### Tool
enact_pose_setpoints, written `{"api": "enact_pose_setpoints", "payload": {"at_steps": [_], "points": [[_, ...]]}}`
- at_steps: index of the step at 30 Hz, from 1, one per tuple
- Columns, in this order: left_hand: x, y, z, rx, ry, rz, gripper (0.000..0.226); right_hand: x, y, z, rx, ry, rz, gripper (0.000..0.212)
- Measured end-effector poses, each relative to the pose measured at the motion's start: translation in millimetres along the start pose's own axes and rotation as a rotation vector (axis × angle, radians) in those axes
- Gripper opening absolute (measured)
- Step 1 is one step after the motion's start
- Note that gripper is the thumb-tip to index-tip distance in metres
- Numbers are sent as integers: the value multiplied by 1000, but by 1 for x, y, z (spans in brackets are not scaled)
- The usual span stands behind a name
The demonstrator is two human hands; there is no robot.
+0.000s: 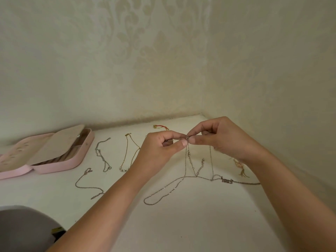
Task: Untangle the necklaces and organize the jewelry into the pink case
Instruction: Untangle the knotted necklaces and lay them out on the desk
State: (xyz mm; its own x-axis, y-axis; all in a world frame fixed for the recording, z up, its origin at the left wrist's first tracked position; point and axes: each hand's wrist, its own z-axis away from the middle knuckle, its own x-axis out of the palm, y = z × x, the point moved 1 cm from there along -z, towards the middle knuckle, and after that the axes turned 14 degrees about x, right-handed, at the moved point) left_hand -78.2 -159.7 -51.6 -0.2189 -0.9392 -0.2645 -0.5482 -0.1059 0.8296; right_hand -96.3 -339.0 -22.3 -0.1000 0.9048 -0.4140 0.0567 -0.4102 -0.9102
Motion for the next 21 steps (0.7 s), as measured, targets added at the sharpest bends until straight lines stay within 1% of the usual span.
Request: {"api": "enact_pose_setpoints", "payload": {"at_steps": [6,9,12,15,17,21], "points": [[1,-1,1,-19,-12,10,16,1,-2,2,3,7,-8,7],[2,0,2,-13,-14,-24,16,3,-1,1,2,-8,22,7],[6,0,3,64,34,-130,16,6,0,-1,-7,-27,53,11],[6,-1,5,149,105,-236,15,6,2,-2,-38,-19,41,10],[5,-2,5,150,78,-261,16,6,2,-2,-59,-3,20,10],[4,-2,5,114,-43,-254,24,11,3,-3,-89,4,43,9]]}}
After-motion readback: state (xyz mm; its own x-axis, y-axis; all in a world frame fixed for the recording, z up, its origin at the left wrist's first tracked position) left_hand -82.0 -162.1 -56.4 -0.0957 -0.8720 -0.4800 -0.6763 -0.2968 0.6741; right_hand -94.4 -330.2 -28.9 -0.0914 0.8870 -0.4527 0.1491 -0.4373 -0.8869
